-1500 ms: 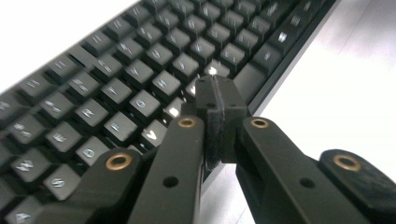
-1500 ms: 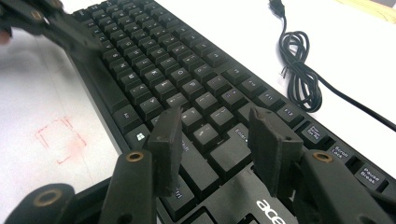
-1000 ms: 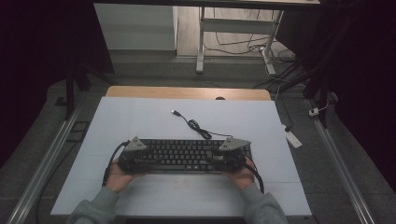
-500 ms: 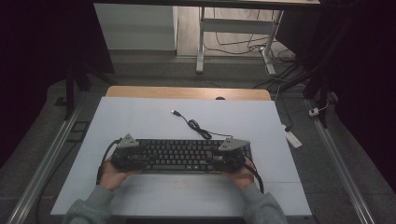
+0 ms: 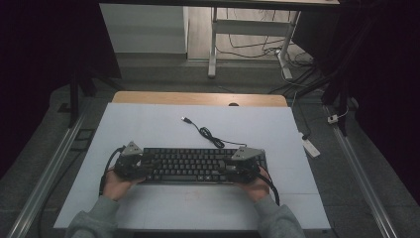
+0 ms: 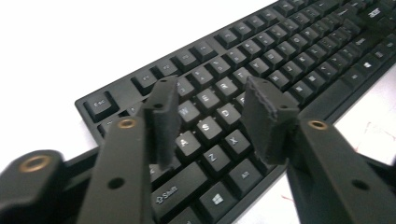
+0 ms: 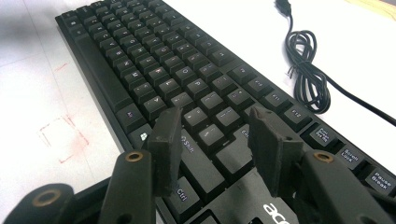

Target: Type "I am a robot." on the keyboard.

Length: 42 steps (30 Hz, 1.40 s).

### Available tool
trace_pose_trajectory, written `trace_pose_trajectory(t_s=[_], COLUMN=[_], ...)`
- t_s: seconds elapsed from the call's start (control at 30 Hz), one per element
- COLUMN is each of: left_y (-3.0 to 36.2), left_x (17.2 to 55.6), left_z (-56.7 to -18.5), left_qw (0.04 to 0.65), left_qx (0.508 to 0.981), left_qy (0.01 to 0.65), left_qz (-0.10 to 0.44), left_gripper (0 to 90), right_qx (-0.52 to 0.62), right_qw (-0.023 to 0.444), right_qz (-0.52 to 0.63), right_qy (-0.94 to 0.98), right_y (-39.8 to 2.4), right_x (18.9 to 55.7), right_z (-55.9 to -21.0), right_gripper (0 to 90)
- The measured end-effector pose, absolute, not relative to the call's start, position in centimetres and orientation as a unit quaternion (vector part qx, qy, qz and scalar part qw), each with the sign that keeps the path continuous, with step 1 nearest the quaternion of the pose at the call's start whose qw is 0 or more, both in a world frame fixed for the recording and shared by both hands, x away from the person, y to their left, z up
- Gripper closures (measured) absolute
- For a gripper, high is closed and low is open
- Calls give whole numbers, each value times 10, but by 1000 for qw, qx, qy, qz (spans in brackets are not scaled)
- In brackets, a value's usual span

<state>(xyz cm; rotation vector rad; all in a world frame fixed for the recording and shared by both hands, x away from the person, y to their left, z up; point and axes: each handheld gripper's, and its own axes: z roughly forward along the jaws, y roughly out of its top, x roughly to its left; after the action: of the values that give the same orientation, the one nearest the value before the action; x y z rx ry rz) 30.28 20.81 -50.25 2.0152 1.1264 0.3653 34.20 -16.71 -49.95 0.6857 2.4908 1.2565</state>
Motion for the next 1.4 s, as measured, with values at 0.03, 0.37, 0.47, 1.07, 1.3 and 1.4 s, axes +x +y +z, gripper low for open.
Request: trace_pose_trajectory(t_s=[0.03, 0.37, 0.47, 1.07, 1.3, 1.4], left_y=[209, 210, 209, 204, 205, 204], left_x=[303, 307, 307, 313, 314, 314], left_z=[-503, -509, -511, -521, -522, -523], left_qw=[389, 375, 371, 341, 336, 335], left_qx=[793, 799, 803, 815, 816, 816], left_qy=[446, 446, 444, 447, 449, 449], left_qz=[144, 146, 145, 142, 142, 143], left_gripper=[595, 838, 882, 885, 885, 885], right_qx=[237, 236, 235, 236, 237, 236], right_qw=[134, 136, 135, 136, 136, 136], right_qz=[433, 430, 429, 427, 427, 427], right_qy=[859, 861, 862, 862, 862, 862], right_y=[-167, -166, -166, -166, -166, -166], right_x=[342, 342, 342, 342, 343, 342], right_z=[-499, -500, -500, -501, -502, -502], right_gripper=[552, 549, 549, 549, 548, 548])
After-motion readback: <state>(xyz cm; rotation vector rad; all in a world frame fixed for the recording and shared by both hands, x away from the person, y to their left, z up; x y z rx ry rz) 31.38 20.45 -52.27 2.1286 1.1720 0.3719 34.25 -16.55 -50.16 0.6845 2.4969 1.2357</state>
